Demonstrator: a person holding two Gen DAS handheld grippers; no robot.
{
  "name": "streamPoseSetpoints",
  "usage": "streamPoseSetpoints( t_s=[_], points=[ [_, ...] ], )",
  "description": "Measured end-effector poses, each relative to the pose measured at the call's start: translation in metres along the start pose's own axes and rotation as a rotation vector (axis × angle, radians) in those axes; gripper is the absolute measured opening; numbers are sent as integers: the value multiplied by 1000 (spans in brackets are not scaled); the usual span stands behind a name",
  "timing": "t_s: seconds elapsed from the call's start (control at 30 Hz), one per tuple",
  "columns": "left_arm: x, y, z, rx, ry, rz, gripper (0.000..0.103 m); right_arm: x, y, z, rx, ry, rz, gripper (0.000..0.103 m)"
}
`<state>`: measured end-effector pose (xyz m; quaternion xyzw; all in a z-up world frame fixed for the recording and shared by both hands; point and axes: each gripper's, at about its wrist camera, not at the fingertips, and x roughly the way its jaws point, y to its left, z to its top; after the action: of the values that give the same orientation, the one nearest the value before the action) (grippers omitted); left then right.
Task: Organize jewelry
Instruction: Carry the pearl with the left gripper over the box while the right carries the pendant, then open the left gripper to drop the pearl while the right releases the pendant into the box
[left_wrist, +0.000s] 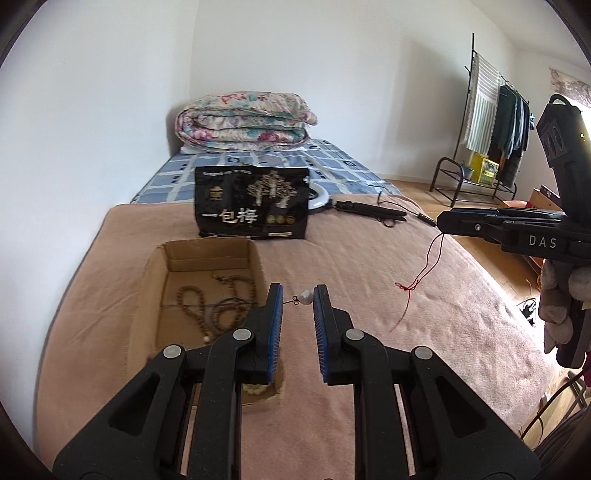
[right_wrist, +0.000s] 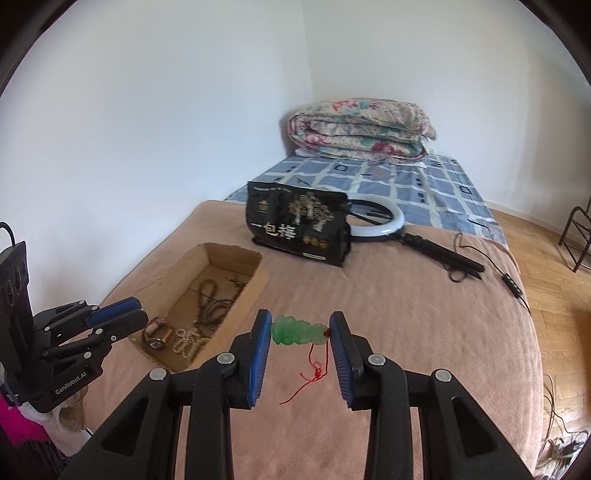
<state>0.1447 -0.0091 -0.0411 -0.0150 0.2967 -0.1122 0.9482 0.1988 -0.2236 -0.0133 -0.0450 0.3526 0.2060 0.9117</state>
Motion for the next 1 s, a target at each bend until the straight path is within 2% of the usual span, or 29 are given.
streamPoseSetpoints(
  t_s=[0.33,0.6,1.0],
  points=[
    [-7,54,-3,-61,-2,73,15,30,52,28,-31,-17,89,33],
    [2,88,-7,-114,28,116,15,66,87,46,-57,-23,159,33],
    [25,121,-14,-181,81,138,15,122,109,55,-48,-5,219,33]
  ],
)
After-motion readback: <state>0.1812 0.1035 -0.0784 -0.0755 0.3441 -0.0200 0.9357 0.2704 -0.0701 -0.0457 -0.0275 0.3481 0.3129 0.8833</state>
